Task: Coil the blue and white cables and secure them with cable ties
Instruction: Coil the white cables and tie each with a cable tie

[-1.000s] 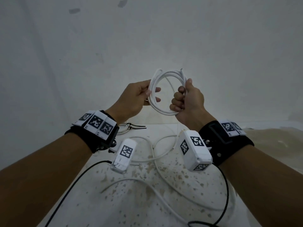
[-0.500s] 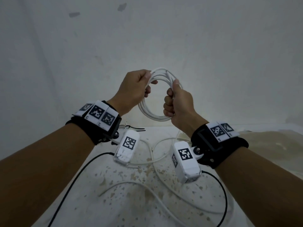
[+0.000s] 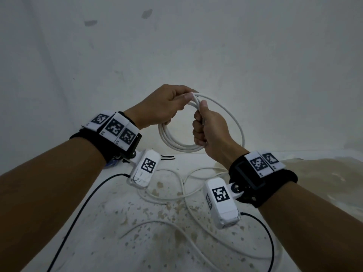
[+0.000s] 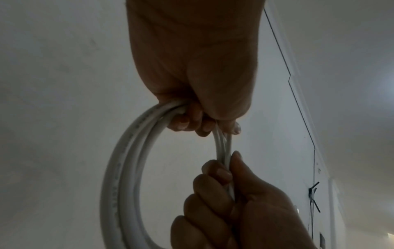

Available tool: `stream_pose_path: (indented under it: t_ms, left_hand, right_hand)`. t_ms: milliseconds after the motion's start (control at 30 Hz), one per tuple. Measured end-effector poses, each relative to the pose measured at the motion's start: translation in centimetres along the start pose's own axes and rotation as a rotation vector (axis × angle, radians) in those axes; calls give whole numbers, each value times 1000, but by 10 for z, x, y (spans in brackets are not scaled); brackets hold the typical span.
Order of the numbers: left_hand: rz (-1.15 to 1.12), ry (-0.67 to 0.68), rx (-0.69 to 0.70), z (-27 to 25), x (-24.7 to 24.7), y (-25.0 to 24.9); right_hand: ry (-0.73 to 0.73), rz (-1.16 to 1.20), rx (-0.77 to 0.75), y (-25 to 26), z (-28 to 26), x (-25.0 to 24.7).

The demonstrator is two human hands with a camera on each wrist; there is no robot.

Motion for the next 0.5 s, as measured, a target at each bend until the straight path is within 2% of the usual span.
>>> stream_pose_path:
  t_ms: [100,333,500]
  left_hand:
    - [58,8,26,2,-1,-2]
    - [-79,-81,-59,-1,3,11]
    - [146,-112,51,-6,7,4]
  right_hand:
    - [38,-42,-4,-2,1,0]
    - [115,-12,11,-4,-1,2]
    - [119,-123,-14,-7,-3,5]
Point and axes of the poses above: each hand's wrist, its own z-axis towards the middle knuckle, its own x-axis out of the palm, y = z × x, the point moved 5 cm from there along z, towards the middle knuckle, and after that the axes turned 4 degrees about -y, right-handed, at the moved point
